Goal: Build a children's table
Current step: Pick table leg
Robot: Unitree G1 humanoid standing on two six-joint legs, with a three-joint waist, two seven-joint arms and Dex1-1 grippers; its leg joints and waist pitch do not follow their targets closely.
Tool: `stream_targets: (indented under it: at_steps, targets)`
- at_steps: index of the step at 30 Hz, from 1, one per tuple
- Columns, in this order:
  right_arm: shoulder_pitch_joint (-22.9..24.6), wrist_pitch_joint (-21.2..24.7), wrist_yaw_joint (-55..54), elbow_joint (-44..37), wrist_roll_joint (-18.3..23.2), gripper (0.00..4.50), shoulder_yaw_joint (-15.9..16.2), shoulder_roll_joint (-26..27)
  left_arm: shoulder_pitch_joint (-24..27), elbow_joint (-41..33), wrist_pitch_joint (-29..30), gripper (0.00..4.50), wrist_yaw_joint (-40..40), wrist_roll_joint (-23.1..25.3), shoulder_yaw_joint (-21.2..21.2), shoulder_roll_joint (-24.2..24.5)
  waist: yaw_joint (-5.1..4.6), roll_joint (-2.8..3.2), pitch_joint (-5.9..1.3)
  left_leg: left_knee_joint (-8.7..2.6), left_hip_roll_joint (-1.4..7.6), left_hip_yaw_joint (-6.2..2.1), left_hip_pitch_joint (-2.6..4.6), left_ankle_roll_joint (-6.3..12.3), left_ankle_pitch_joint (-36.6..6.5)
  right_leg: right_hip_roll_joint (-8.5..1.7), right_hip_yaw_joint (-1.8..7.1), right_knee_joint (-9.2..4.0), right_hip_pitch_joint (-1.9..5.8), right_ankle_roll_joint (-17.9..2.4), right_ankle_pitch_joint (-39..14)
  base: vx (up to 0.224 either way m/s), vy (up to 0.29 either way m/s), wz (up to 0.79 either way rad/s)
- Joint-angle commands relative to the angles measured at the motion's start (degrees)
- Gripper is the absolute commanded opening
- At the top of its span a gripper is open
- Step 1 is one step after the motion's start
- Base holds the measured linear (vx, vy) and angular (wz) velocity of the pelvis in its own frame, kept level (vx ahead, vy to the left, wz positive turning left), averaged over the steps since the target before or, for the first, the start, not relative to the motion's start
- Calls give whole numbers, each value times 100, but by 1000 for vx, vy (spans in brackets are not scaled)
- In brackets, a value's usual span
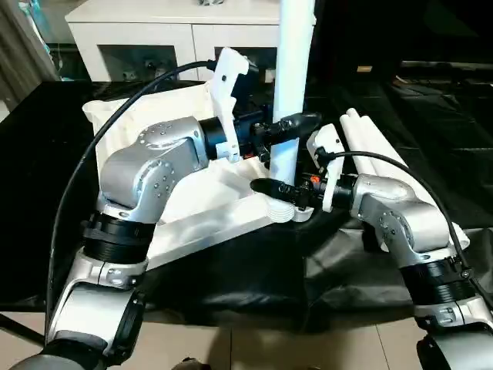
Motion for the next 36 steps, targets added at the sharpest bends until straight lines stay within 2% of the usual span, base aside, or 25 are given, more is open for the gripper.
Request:
stream_targets:
  at_steps: [1, 5, 10, 13, 20, 26, 30, 34, 35, 36]
  targets:
    - [-172, -48, -33, -61, -20, 303, -100, -70, -81, -52, -5, 182, -104, 48, -66, 89, 18, -32, -495, -398, 114, -75, 162, 145, -887, -81, 100, -290, 324, -1485, -430, 0, 0, 0]
    - [-194, -19, 94, -121, 8, 303, -64, -124, -99, 7, 5, 182, -212, 105, -130, 210, 17, -39, -491, -398, 114, -75, 160, 145, -893, -79, 101, -290, 323, -1470, -455, 0, 0, 0]
    - [-226, 103, 138, -164, 118, 303, -87, -157, -114, 57, -13, 182, -320, 146, -171, 262, 20, -15, -487, -404, 116, -78, 170, 110, -959, -82, 101, -296, 316, -1465, -530, 0, 0, 0]
    - [-192, 28, 178, -176, -16, 303, 32, -242, -127, 82, -5, 182, -299, 130, -147, 233, 25, -22, -489, -403, 116, -81, 164, 104, -917, -76, 99, -284, 319, -1467, -456, 0, 0, 0]
    - [-157, 93, 279, -172, 54, 303, 44, -248, -166, 127, -15, 182, -373, 135, -197, 243, 27, -19, -495, -398, 111, -80, 160, 137, -912, -82, 97, -282, 327, -1498, -437, 0, 0, 0]
    - [-155, 198, 418, -199, 141, 244, 100, -312, -219, 180, 15, 182, -446, 128, -176, 231, 27, -17, -499, -394, 113, -81, 161, 144, -912, -82, 98, -278, 329, -1530, -383, 0, 0, 0]
    - [-133, 241, 498, -201, 112, 225, 183, -358, -249, 225, 5, 182, -448, 120, -159, 204, 32, -15, -500, -389, 112, -80, 164, 158, -893, -81, 97, -277, 332, -1552, -342, 0, 0, 0]
    - [-92, 224, 506, -182, -18, 225, 295, -403, -299, 274, 0, 182, -473, 103, -130, 179, 32, -23, -500, -389, 112, -79, 158, 164, -857, -82, 99, -275, 334, -1541, -348, 0, 0, 0]
    - [-98, 263, 505, -160, 20, 225, 277, -379, -310, 289, -5, 182, -485, 103, -129, 178, 33, -2, -498, -388, 109, -81, 161, 160, -888, -82, 98, -277, 329, -1539, -393, 0, 0, 0]
    - [-98, 263, 505, -160, 20, 258, 277, -379, -310, 289, -5, 182, -485, 103, -129, 178, 28, -9, -497, -388, 108, -78, 163, 156, -914, -80, 99, -287, 328, -1537, -416, 0, 0, 0]
